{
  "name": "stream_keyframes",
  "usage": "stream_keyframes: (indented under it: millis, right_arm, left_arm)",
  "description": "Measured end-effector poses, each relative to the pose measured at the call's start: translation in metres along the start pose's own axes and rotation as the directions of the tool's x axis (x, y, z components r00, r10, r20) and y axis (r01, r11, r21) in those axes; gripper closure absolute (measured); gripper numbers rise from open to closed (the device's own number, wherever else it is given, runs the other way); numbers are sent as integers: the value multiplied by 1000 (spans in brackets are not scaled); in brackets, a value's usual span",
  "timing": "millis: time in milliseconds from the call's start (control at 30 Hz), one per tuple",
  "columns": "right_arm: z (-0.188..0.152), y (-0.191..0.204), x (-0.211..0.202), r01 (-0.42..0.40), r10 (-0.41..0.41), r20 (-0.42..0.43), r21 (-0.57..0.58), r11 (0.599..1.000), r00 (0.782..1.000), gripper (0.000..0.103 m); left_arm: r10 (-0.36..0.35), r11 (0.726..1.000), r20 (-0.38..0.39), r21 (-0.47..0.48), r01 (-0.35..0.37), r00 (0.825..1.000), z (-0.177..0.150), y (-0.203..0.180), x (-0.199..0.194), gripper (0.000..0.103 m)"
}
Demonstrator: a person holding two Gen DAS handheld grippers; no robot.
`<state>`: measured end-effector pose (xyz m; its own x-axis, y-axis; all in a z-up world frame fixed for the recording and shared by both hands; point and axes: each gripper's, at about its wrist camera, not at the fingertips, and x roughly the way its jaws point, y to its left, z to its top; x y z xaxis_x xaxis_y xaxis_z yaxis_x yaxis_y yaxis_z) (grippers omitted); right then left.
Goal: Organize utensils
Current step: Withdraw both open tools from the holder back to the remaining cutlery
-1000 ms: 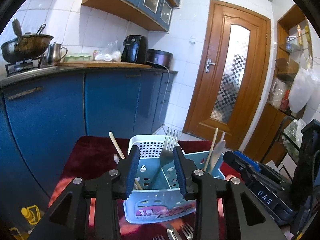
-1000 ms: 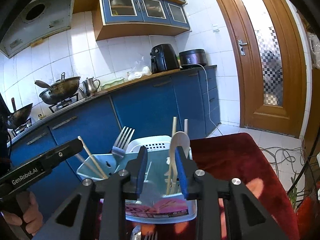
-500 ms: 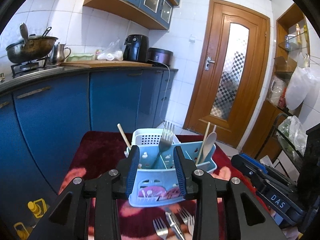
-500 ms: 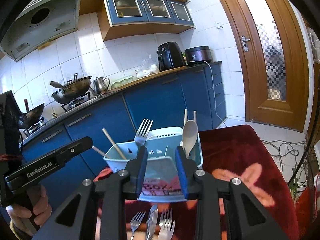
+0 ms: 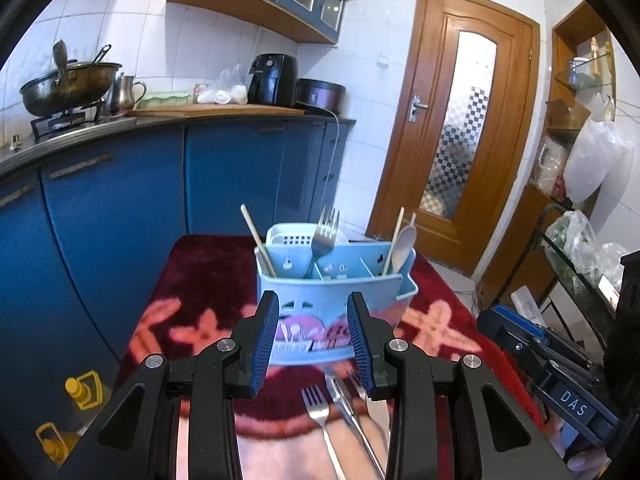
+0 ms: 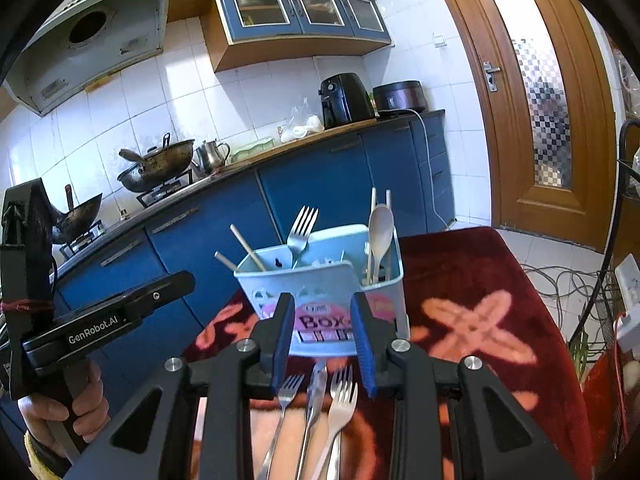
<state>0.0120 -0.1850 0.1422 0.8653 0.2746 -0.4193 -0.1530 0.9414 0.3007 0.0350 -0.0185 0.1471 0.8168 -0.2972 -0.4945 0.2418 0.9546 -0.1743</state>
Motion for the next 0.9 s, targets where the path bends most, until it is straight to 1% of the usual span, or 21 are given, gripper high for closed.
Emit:
stream_keyframes:
  millis: [67, 267, 400, 633, 900]
  right_arm:
    - [-6, 0, -3, 2, -2, -18, 0, 1000, 1000, 71]
    - [-22, -2, -5, -1, 1, -67, 3, 1000, 998, 67]
    - [-33, -5, -4, 3, -2, -94, 13, 1000, 996, 67]
    - [-51, -15, 2, 27, -22, -147, 30, 999, 989, 66]
    - [-70, -29, 22, 69, -57, -220, 49, 996, 974, 66]
  left_arm:
    - [5, 1000, -9, 0, -5, 1000, -6, -1, -4, 63]
    - [9, 1000, -44, -12, -10, 999, -24, 2, -7, 62]
    - [9, 1000, -74, -25, -11, 997, -35, 5, -3, 62]
    - [8, 999, -143, -45, -15, 990, -57, 9, 14, 62]
    - [2, 998, -227, -68, -17, 974, -76, 14, 44, 62]
